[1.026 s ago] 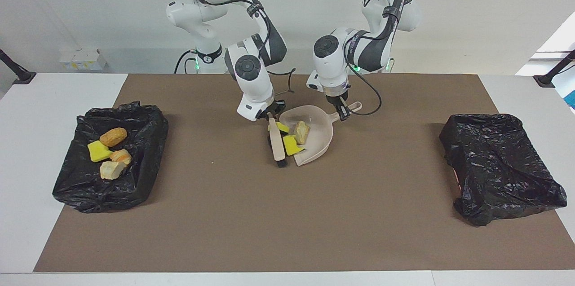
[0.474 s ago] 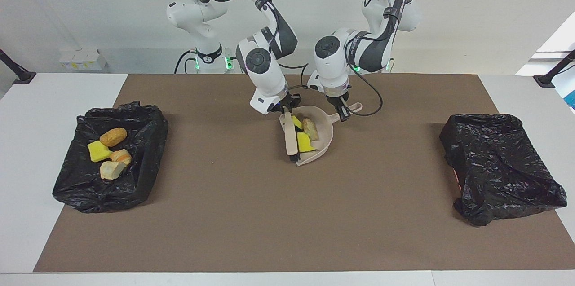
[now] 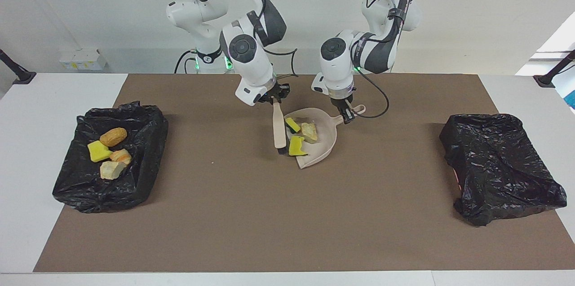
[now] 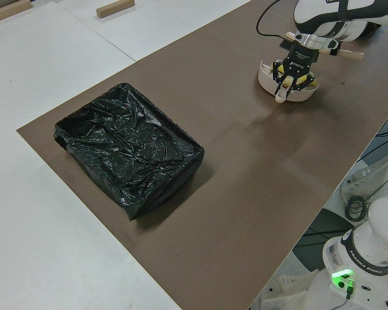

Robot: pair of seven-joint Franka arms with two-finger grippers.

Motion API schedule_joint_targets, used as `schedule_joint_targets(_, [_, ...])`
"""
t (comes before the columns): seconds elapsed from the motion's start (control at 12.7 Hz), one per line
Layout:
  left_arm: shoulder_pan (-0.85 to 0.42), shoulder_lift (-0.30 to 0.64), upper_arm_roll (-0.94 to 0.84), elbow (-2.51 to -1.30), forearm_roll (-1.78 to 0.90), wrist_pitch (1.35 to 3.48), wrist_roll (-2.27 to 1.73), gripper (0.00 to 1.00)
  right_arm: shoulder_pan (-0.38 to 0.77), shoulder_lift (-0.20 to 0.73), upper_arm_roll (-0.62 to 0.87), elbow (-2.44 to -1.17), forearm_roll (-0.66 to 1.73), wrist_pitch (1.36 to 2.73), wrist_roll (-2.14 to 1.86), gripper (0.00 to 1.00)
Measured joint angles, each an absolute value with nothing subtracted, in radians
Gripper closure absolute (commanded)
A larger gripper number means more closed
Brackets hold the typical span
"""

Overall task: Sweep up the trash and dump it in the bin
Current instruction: 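Sweep the sponges and chunks into the dustpan with the right gripper's brush, then carry the loaded dustpan with the left gripper to the farther black bag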

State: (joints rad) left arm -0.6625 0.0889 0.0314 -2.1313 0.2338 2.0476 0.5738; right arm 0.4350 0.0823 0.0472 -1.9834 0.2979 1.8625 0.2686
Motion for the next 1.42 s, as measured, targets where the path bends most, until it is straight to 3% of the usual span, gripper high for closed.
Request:
schedule_joint_targets(0.63, [-0.656, 0.089, 0.036, -2.127, 0.234, 2.064, 0.610, 1.00, 0.425, 0.059, 0.047, -2.004, 0.151, 1.807, 0.260, 1.00])
schedule_joint_targets(1.11, [-0.521, 0.066, 0.041, -2.060, 0.234, 2.072, 0.846, 1.00, 0.422, 0.032, 0.053, -2.050, 0.132, 1.807, 0.245, 1.00])
schedule_joint_targets(1.42, [-0.381, 0.013, 0.045, -2.032, 0.231, 2.071, 1.079, 1.00, 0.495, 0.035, 0.058, -2.085, 0.132, 1.842, 0.315, 1.00])
